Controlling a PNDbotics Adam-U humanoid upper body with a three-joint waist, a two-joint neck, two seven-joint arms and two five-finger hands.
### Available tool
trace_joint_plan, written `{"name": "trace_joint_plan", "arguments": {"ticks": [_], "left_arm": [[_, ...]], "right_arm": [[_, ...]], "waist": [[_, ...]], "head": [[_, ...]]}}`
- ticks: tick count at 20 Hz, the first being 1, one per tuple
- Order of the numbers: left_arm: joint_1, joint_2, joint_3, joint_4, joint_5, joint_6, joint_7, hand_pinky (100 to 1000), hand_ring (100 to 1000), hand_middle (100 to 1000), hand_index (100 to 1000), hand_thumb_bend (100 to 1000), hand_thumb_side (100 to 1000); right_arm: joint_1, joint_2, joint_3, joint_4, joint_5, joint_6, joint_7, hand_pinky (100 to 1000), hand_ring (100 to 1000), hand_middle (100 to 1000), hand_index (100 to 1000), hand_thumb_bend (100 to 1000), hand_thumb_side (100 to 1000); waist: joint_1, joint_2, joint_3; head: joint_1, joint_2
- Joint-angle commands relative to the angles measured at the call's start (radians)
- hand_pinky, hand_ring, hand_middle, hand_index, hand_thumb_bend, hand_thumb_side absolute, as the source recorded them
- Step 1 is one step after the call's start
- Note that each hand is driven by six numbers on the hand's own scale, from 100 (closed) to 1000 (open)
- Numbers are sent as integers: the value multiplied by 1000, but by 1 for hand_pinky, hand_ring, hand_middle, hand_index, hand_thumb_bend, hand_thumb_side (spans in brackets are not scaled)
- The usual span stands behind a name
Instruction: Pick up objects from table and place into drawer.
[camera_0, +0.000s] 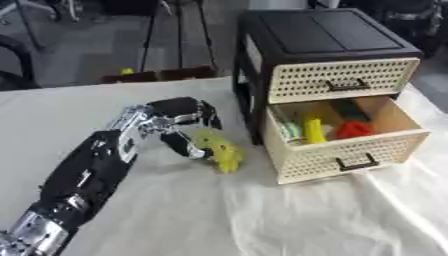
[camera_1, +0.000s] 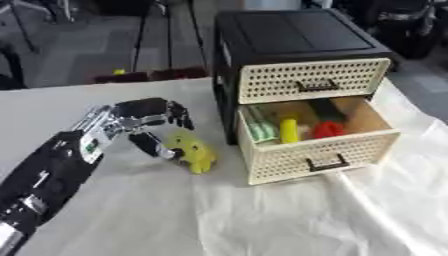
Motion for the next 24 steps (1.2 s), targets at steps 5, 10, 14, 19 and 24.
{"name": "trace_joint_plan", "arguments": {"ticks": [5,10,14,19,24], "left_arm": [[-24,10,14,16,-48,-22,-21,617,633,629,758,365,248],[-19,9,23,22,-58,6,-21,312,365,396,591,100,163],[-24,29,23,-40,16,37,-12,229,288,316,517,100,195],[-39,62,4,-233,175,93,-44,238,295,320,527,100,202],[-67,51,-19,-360,393,198,-141,237,296,328,544,100,232]], "right_arm": [[-31,-8,-3,-29,-7,-7,8,258,414,432,736,100,827],[-32,-6,-5,-28,1,-7,10,259,414,432,737,100,826],[-29,-4,-9,-24,13,-4,8,259,413,431,738,100,823],[-22,-1,-14,-15,24,0,5,259,413,430,737,100,821],[-18,6,-14,-8,31,0,4,259,412,429,738,100,820]], "waist": [[6,8,-18],[8,11,-19],[5,2,-12],[-1,-15,-6],[-8,-31,-9]], "head": [[3,-22],[2,-18],[-2,-15],[-6,-9],[-3,0]]}}
